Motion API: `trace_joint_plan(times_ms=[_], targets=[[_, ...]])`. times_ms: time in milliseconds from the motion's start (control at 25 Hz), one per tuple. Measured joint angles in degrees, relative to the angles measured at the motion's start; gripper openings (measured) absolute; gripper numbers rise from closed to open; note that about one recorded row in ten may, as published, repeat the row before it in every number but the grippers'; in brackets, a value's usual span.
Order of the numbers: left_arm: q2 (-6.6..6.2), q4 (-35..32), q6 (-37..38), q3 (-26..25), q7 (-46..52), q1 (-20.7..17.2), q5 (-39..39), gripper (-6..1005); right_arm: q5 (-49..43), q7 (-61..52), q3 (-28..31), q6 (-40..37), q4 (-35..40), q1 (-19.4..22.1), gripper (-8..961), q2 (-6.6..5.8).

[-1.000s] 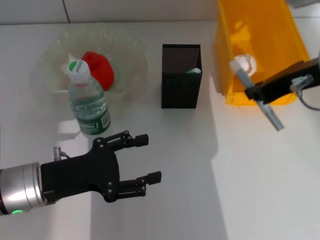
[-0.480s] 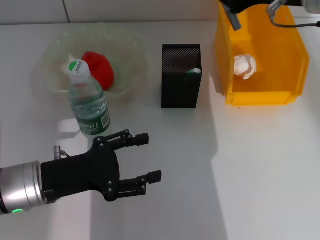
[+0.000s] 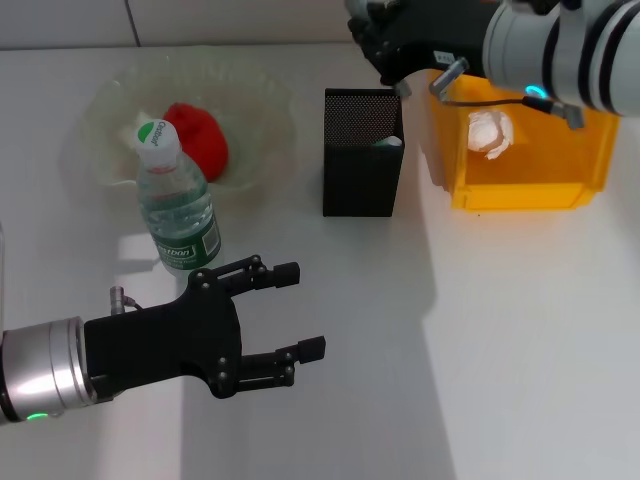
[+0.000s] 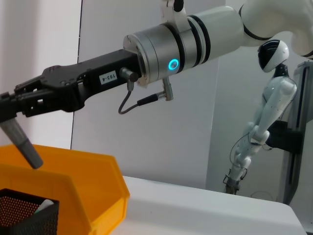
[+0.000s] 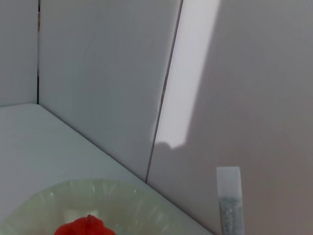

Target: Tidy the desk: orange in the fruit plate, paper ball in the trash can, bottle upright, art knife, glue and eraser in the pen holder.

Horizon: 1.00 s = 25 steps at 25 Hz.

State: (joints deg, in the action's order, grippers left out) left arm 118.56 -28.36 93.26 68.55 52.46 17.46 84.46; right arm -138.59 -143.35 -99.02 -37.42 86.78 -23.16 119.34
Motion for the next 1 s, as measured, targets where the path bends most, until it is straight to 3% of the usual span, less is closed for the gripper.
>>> trace_joint_plan(times_ms=[480,1000], targets=[[0.09,0.15,0.03,0.0,-0.3,-0.39,0.2,800,2.95,0.22,-3.74,7.73,-10.7,-3.43,146,0.02],[0.09,0.15,0.04,-0.01,-0.42,-0.4,0.19,800,3.07,0.26,-6.19,9.92,-11.87,-3.7,195,0.09]])
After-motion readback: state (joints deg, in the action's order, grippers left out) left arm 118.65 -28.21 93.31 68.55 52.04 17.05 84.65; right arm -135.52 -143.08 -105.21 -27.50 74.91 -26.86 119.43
